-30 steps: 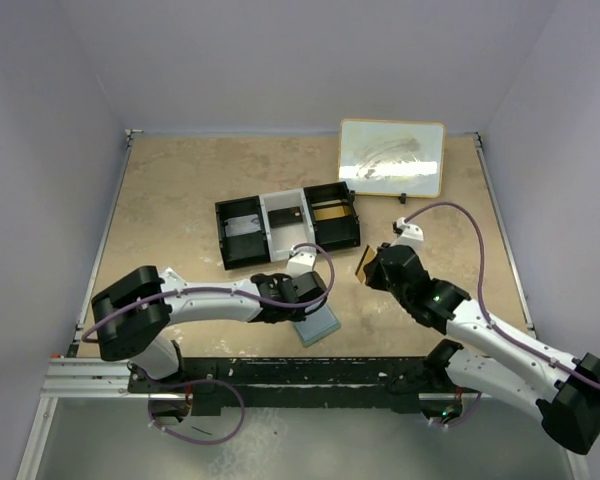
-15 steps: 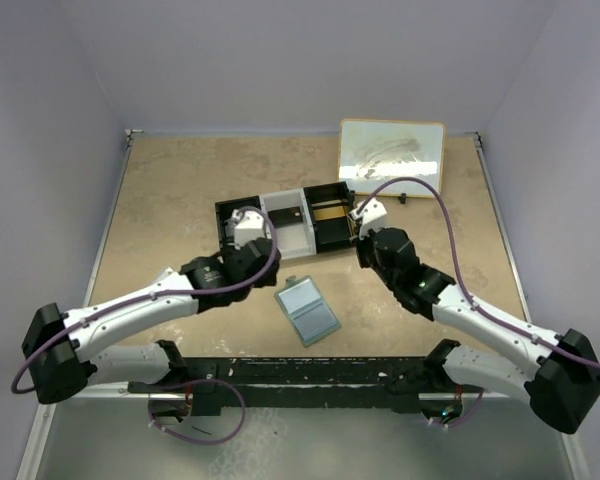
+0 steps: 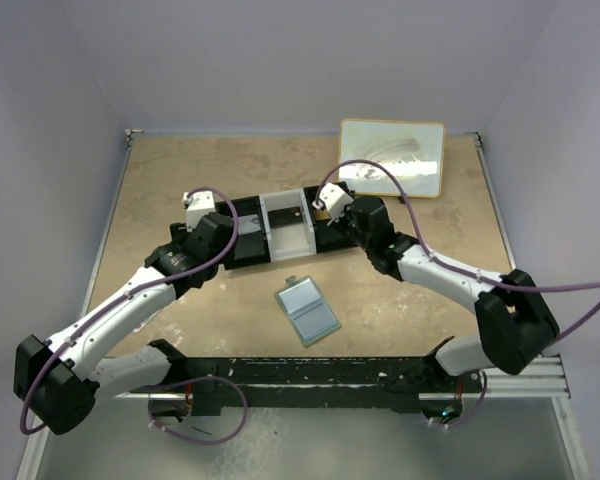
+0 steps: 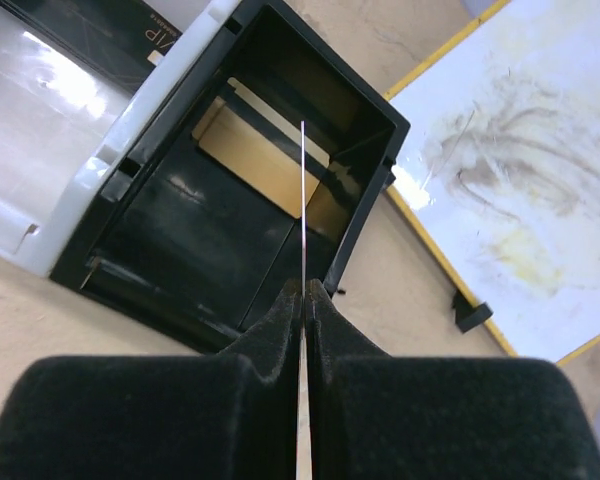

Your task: Take the credit cards out of the card holder

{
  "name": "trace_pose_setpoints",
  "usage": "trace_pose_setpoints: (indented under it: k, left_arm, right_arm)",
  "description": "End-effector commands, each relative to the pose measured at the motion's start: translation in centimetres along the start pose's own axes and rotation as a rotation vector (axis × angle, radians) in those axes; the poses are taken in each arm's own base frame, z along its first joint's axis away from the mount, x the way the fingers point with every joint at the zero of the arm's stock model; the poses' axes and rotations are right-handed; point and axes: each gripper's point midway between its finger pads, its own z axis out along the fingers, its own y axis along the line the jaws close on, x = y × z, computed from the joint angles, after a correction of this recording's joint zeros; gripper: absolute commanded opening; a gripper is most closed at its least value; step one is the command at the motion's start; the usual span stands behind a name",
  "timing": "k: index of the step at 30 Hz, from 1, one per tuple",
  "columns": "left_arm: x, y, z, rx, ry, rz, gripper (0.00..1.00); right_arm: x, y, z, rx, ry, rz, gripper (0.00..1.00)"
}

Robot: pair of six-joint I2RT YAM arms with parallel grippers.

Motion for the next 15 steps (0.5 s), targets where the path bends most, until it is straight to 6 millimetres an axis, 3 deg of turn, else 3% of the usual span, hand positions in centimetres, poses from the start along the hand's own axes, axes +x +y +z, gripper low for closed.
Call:
trace_pose_setpoints:
  k: [1, 7, 15]
  left_arm:
    - [-2.0, 1.5, -0.4, -0.063, -0.076, 0.005, 0.73]
    - [-2.7, 2.3, -1.0, -0.082, -0.113, -0.026, 0.73]
    - [-2.8, 2.5, -1.1, -0.088, -0.122, -0.027, 0.74]
  right_arm:
    - [-3.5, -1.6, 1.9, 0.025, -0.092, -0.138, 0.00]
    - [-2.3, -2.3, 5.2, 0.049, -0.039, -0.191, 0.00]
    - [-2.8, -3.4, 8.1, 0.067, -0.042, -0.238, 0.00]
